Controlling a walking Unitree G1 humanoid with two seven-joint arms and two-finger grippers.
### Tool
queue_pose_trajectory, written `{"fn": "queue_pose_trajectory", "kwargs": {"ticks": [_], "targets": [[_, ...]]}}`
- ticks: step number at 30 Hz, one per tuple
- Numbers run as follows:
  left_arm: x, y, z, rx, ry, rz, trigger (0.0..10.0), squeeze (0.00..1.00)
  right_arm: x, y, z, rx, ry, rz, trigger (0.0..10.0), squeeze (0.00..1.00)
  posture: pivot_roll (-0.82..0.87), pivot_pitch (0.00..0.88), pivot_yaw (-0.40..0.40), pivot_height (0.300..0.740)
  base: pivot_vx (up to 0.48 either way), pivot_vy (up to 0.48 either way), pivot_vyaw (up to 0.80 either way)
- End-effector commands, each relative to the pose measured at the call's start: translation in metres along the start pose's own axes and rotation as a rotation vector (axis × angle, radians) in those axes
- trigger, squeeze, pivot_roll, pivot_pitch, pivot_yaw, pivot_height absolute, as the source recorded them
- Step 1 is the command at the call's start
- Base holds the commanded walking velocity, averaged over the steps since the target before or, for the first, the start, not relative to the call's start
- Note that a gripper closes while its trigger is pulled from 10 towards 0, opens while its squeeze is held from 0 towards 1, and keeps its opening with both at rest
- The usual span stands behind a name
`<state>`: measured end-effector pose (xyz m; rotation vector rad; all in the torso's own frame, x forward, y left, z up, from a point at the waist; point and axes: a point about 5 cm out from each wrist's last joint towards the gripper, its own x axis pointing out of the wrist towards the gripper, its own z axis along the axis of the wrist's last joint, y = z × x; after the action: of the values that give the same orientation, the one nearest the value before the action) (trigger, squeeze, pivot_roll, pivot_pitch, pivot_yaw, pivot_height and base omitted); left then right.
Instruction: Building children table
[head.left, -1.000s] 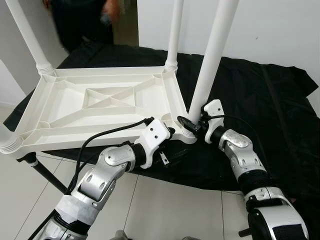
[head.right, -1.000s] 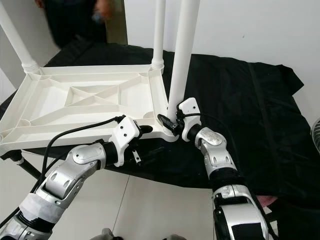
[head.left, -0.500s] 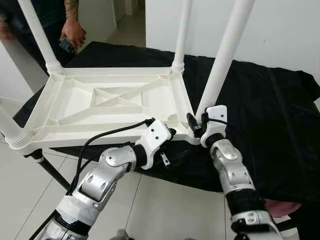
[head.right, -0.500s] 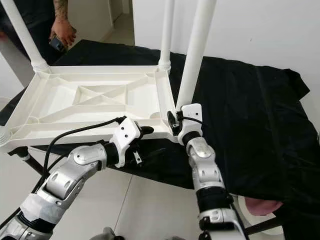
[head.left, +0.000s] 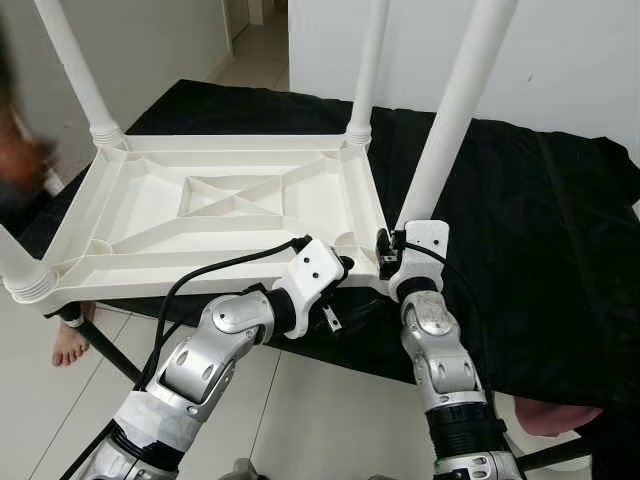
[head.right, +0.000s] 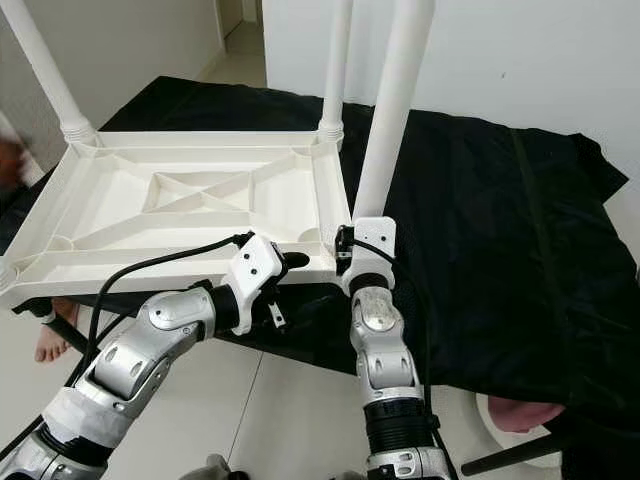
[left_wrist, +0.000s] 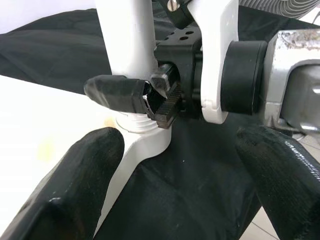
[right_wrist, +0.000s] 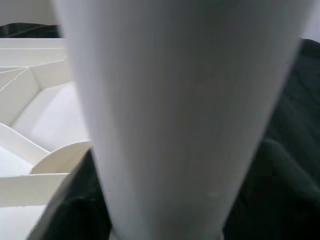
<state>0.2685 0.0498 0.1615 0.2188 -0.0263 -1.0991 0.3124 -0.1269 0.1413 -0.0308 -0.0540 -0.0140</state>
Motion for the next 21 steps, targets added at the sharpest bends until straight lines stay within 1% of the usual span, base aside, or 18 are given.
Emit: {"fn": "queue_pose_trajectory", "kwargs": {"ticks": [1, 2, 3, 4, 5, 7, 8, 10, 11, 13, 14, 15, 16, 18, 21], "targets": [[-0.002, -0.002, -0.001, 0.004, 0.012, -0.023, 10.0, 0.00, 0.000, -0.005, -0.003, 0.016, 0.021, 0.001, 10.0, 1.00, -0.07, 0.029, -0.001, 0.740, 0.000, 0.000, 0.00], [-0.002, -0.002, -0.001, 0.004, 0.012, -0.021, 10.0, 0.00, 0.002, -0.008, -0.001, 0.024, 0.018, 0.041, 10.0, 1.00, -0.07, 0.031, -0.001, 0.740, 0.000, 0.000, 0.00], [-0.002, -0.002, -0.001, 0.004, 0.012, -0.021, 10.0, 0.00, 0.002, -0.008, -0.001, 0.024, 0.018, 0.041, 10.0, 1.00, -0.07, 0.031, -0.001, 0.740, 0.000, 0.000, 0.00], [-0.002, -0.002, -0.001, 0.004, 0.013, -0.018, 10.0, 0.00, 0.005, -0.010, -0.001, 0.032, 0.036, 0.136, 10.0, 1.00, -0.07, 0.031, -0.001, 0.740, 0.000, 0.000, 0.00], [-0.002, -0.002, -0.001, 0.005, 0.014, -0.017, 10.0, 0.00, 0.006, -0.010, -0.002, 0.037, 0.050, 0.194, 10.0, 1.00, -0.07, 0.031, -0.001, 0.740, 0.000, 0.000, 0.00], [-0.002, -0.002, -0.001, 0.005, 0.014, -0.017, 10.0, 0.00, 0.006, -0.010, -0.002, 0.037, 0.050, 0.194, 10.0, 1.00, -0.07, 0.031, -0.001, 0.740, 0.000, 0.000, 0.00], [-0.002, -0.001, -0.001, 0.006, 0.014, -0.016, 10.0, 0.00, 0.006, -0.008, -0.002, 0.042, 0.061, 0.240, 10.0, 1.00, -0.07, 0.031, -0.001, 0.740, 0.000, 0.000, 0.00], [-0.002, -0.001, -0.001, 0.006, 0.014, -0.016, 10.0, 0.00, 0.006, -0.008, -0.002, 0.042, 0.061, 0.240, 10.0, 1.00, -0.07, 0.031, -0.001, 0.740, 0.000, 0.000, 0.00], [-0.002, -0.001, -0.001, 0.007, 0.014, -0.016, 10.0, 0.00, 0.008, -0.008, -0.002, 0.007, 0.058, 0.326, 10.0, 0.00, -0.07, 0.032, 0.002, 0.740, 0.000, 0.000, 0.00], [-0.003, 0.000, -0.001, 0.008, 0.014, -0.015, 10.0, 0.00, 0.010, -0.008, 0.000, -0.060, 0.039, 0.453, 10.0, 0.00, -0.07, 0.032, 0.005, 0.740, 0.000, 0.000, 0.00], [-0.003, 0.000, -0.001, 0.008, 0.014, -0.015, 10.0, 0.00, 0.010, -0.008, 0.000, -0.060, 0.039, 0.453, 10.0, 0.00, -0.07, 0.032, 0.005, 0.740, 0.000, 0.000, 0.00], [-0.003, 0.001, -0.001, 0.011, 0.014, -0.014, 10.0, 0.00, 0.012, -0.006, 0.003, -0.104, 0.013, 0.532, 10.0, 0.00, -0.07, 0.031, 0.010, 0.740, 0.000, 0.000, 0.00], [-0.003, 0.001, -0.001, 0.011, 0.014, -0.014, 10.0, 0.00, 0.012, -0.006, 0.003, -0.104, 0.013, 0.532, 10.0, 0.00, -0.07, 0.031, 0.010, 0.740, 0.000, 0.000, 0.00], [-0.002, 0.000, 0.000, 0.011, 0.014, -0.017, 10.0, 0.00, 0.016, -0.002, 0.008, -0.149, -0.034, 0.667, 10.0, 0.00, -0.07, 0.031, 0.015, 0.740, 0.000, 0.000, 0.00], [-0.002, 0.000, 0.000, 0.012, 0.014, -0.019, 10.0, 0.00, 0.018, -0.002, 0.009, -0.152, -0.041, 0.681, 10.0, 0.00, -0.07, 0.031, 0.015, 0.740, 0.000, 0.000, 0.00]]}}
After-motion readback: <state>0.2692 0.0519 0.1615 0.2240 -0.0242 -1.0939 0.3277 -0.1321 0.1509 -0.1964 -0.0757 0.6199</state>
